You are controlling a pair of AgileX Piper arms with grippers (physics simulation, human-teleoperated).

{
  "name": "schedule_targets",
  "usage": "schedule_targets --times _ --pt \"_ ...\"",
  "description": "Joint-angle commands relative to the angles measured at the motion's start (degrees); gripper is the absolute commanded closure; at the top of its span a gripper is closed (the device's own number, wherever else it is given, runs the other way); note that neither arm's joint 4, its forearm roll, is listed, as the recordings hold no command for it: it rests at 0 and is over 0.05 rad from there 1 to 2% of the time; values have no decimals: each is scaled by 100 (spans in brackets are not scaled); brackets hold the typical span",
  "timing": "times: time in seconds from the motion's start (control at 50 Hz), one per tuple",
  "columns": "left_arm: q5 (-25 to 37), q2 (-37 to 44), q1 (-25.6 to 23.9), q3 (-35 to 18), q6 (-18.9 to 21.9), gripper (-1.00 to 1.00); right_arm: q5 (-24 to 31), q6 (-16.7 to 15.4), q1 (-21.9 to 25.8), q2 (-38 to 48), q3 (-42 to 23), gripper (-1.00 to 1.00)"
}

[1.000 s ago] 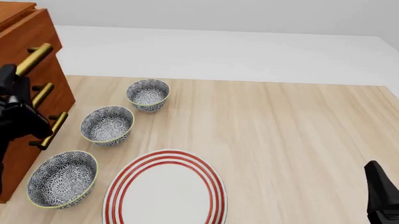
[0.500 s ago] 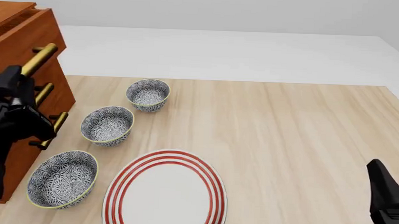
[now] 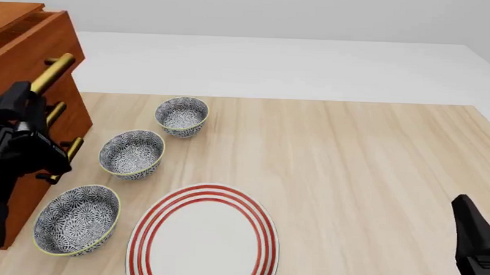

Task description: Open the top drawer of the cabinet.

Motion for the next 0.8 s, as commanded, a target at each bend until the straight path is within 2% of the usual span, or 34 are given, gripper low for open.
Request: schedule_targets --times 0.02,0.8 --pt "-123 -173 38 180 16 100 0 0 2 0 -1 -100" --pt "-123 -209 13 149 -20 100 2 0 -1 0 -1 -100"
